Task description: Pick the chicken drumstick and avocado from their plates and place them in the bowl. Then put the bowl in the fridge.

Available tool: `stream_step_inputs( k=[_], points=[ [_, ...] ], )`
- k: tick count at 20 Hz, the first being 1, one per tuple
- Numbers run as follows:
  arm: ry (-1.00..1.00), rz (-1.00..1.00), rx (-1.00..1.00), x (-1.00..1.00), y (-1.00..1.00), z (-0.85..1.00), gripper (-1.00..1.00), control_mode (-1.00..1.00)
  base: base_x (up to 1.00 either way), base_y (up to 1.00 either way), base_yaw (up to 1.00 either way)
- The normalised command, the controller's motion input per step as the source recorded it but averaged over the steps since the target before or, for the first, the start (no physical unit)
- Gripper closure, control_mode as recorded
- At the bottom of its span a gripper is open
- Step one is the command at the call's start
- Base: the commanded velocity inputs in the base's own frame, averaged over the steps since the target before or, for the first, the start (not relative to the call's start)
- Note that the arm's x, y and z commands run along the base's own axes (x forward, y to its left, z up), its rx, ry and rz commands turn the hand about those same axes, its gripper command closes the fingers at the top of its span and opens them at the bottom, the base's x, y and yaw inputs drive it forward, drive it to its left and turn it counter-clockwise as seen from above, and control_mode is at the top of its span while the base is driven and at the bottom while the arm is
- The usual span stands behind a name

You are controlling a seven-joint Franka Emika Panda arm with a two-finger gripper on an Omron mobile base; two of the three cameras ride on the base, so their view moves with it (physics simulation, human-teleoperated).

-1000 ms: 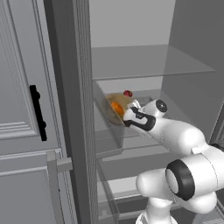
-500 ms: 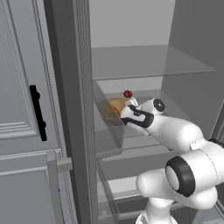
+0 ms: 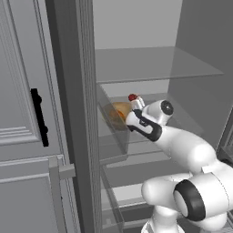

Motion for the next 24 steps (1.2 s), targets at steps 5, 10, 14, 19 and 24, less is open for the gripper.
stream_step_inputs(
  k=[5, 10, 14, 19, 24],
  points=[
    [0.00, 0.00, 0.00, -0.66, -0.37, 0.70, -1.00, -1.00, 0.00, 0.00, 0.00],
    [0.00, 0.03, 0.00, -0.92, -0.26, 0.83, -1.00, -1.00, 0.00, 0.00, 0.00],
    [0.01, 0.01, -0.03, -0.98, -0.07, 0.88, -1.00, -1.00, 0.00, 0.00, 0.00],
    [0.02, 0.00, -0.07, -1.00, -0.10, 0.71, -1.00, -1.00, 0.00, 0.00, 0.00],
    [0.01, 0.01, -0.07, -1.00, -0.16, 0.52, -1.00, -1.00, 0.00, 0.00, 0.00]
  ],
)
